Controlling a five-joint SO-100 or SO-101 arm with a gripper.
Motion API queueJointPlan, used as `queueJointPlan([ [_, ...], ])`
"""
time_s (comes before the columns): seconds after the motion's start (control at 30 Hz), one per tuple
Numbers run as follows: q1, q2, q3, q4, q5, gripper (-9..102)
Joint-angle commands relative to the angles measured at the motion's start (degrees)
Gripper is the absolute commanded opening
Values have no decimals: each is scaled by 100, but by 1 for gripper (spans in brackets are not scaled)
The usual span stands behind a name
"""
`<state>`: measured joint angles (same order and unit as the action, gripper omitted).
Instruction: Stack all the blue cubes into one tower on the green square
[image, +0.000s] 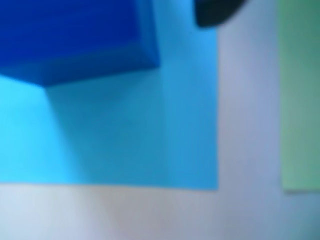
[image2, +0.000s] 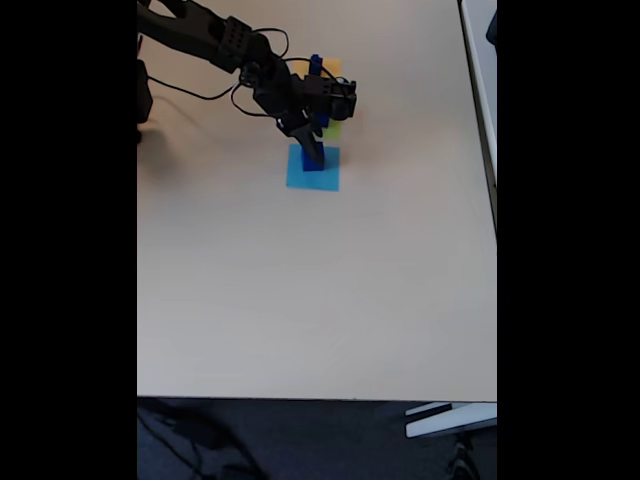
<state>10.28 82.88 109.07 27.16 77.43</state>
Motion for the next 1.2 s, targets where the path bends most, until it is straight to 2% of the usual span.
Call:
queueJointPlan([
  [0.0,97,466,35,-211,-79,30],
  [0.67,149,281,352,-422,-167,26],
  [1.17,141,290,360,-378,-141,5],
])
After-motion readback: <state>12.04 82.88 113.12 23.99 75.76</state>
